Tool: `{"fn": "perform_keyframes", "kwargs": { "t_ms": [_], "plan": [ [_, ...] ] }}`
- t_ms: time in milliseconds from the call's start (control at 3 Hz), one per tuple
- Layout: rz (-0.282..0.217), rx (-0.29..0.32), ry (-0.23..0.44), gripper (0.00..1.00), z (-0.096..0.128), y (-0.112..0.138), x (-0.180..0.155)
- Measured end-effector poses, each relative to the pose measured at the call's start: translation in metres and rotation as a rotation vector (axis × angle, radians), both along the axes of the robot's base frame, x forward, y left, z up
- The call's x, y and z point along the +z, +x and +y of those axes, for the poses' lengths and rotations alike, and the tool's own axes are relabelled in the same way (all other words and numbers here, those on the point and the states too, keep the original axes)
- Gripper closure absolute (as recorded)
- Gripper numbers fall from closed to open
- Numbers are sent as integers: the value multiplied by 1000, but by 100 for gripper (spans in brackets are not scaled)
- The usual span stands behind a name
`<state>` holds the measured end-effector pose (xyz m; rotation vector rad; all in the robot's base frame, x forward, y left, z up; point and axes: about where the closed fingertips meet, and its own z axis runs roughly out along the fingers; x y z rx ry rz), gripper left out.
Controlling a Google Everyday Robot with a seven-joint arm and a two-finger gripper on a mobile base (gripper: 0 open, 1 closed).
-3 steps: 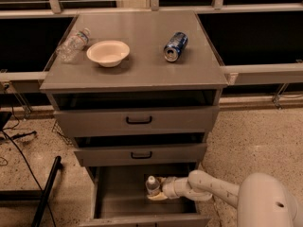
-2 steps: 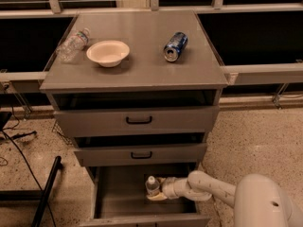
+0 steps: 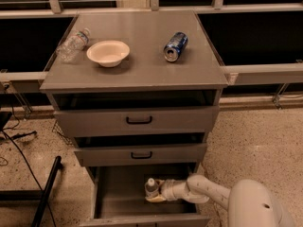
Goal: Place blue plastic bottle into bottom drawer
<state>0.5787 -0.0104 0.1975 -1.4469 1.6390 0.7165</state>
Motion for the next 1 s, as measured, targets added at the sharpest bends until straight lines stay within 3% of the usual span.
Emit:
{"fn": "perform_keyframes", "kwargs": {
  "t_ms": [333, 667, 1000],
  "plan": [
    [23, -1, 25, 100, -2, -4, -34],
    [25, -3, 24, 100, -3, -3, -33],
    [25, -3, 24, 83, -3, -3, -33]
  ]
}}
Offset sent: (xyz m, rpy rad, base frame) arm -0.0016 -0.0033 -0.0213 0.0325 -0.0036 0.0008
